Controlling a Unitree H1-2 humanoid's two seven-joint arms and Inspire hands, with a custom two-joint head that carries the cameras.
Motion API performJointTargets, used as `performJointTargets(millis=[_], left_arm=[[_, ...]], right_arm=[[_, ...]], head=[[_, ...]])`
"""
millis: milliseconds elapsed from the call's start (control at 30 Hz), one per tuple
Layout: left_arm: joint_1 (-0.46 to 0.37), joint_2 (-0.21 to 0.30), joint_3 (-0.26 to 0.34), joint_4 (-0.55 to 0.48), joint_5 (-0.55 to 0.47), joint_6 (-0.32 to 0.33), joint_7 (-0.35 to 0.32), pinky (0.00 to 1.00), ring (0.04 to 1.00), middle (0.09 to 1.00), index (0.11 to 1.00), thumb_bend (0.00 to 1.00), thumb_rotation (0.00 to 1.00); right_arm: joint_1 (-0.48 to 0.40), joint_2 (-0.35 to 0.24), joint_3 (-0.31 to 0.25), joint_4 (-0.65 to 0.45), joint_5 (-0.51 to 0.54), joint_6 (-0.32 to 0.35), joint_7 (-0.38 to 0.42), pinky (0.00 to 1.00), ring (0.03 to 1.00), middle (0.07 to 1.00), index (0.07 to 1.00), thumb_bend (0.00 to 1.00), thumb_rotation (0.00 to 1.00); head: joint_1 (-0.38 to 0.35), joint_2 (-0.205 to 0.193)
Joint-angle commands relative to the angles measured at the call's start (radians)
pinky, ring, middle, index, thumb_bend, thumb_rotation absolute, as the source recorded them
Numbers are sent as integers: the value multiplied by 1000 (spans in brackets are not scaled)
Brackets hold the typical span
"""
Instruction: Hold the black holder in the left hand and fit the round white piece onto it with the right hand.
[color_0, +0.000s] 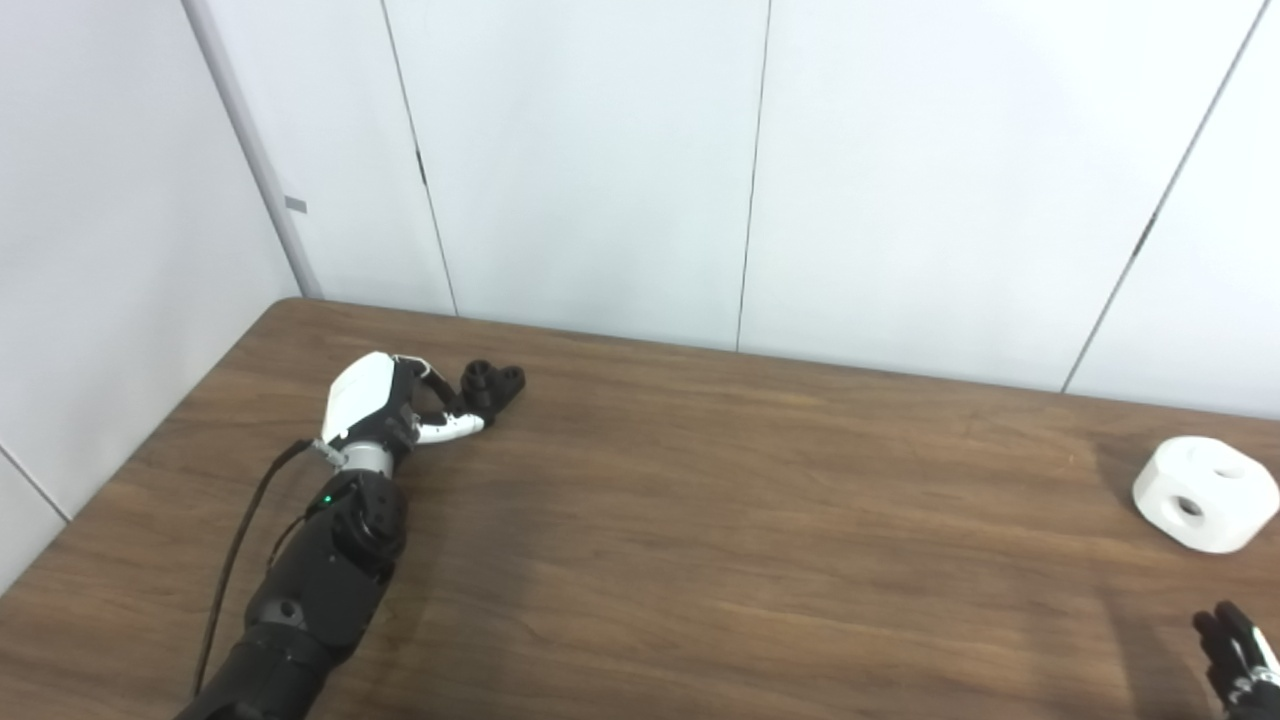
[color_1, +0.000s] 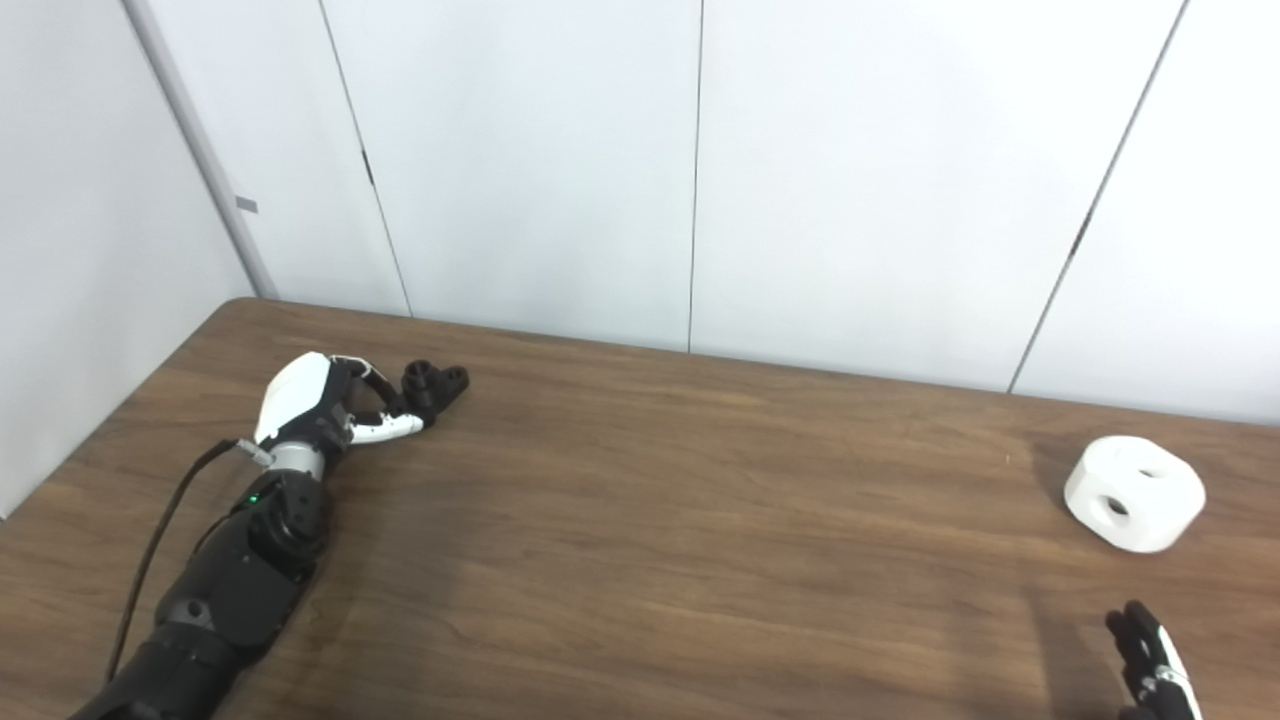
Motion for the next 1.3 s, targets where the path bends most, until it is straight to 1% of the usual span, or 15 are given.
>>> performJointTargets(millis=[0, 133, 267, 367, 567, 600, 733, 933, 1000, 1100, 1200, 1267], left_arm=[[-29, 33, -1, -10, 11, -6, 11, 1000, 917, 820, 488, 518, 44], [-23, 31, -1, -18, 7, -10, 9, 1000, 908, 813, 488, 519, 45], [-7, 31, -4, -52, 8, -8, -3, 1000, 908, 811, 488, 519, 46], [11, 32, -7, -80, 11, -18, -6, 1000, 907, 807, 488, 519, 46], [73, 29, -24, -203, 27, -8, -34, 1000, 913, 812, 488, 519, 52], [82, 29, -29, -220, 33, -10, -36, 1000, 913, 812, 488, 519, 53], [124, 13, -38, -306, 43, 1, -52, 1000, 914, 811, 489, 519, 52], [186, -11, -60, -427, 60, -11, -88, 1000, 908, 811, 488, 519, 52], [203, -15, -69, -455, 75, -20, -93, 1000, 901, 808, 488, 519, 52], [230, -23, -83, -495, 100, -22, -101, 1000, 892, 807, 488, 519, 54], [256, -34, -100, -528, 126, -28, -109, 1000, 887, 804, 488, 519, 52], [268, -36, -108, -543, 132, -38, -118, 1000, 889, 805, 488, 519, 50]], right_arm=[[4, 29, 9, 20, 5, -10, -4, 1000, 957, 922, 938, 565, 944], [5, 29, 10, 15, 11, -6, -1, 1000, 959, 924, 938, 568, 945], [7, 29, 10, 10, 4, -2, -3, 1000, 951, 923, 937, 570, 947], [8, 29, 11, 7, 7, 3, -1, 1000, 960, 928, 940, 569, 947], [11, 28, 10, 2, -5, 16, -5, 999, 955, 921, 933, 571, 955], [10, 29, 10, 0, -3, 19, -5, 997, 954, 919, 932, 580, 953], [9, 30, 11, -5, 6, 27, -1, 1000, 967, 923, 933, 590, 940], [9, 31, 12, -6, 4, 23, -3, 1000, 974, 935, 938, 586, 941], [9, 33, 12, -10, 3, 27, -4, 1000, 976, 935, 939, 588, 940], [11, 34, 14, -26, -15, 50, -10, 1000, 980, 936, 941, 592, 943], [13, 32, 16, -35, -34, 49, -16, 1000, 975, 933, 940, 559, 948], [14, 32, 18, -41, -38, 49, -17, 1000, 977, 933, 939, 556, 951]], head=[[-1, 2], [-1, 2], [-4, 8], [-6, 12], [-8, 14], [-14, 22], [-23, 28], [-34, 37], [-44, 44], [-63, 55], [-86, 70], [-102, 82]])
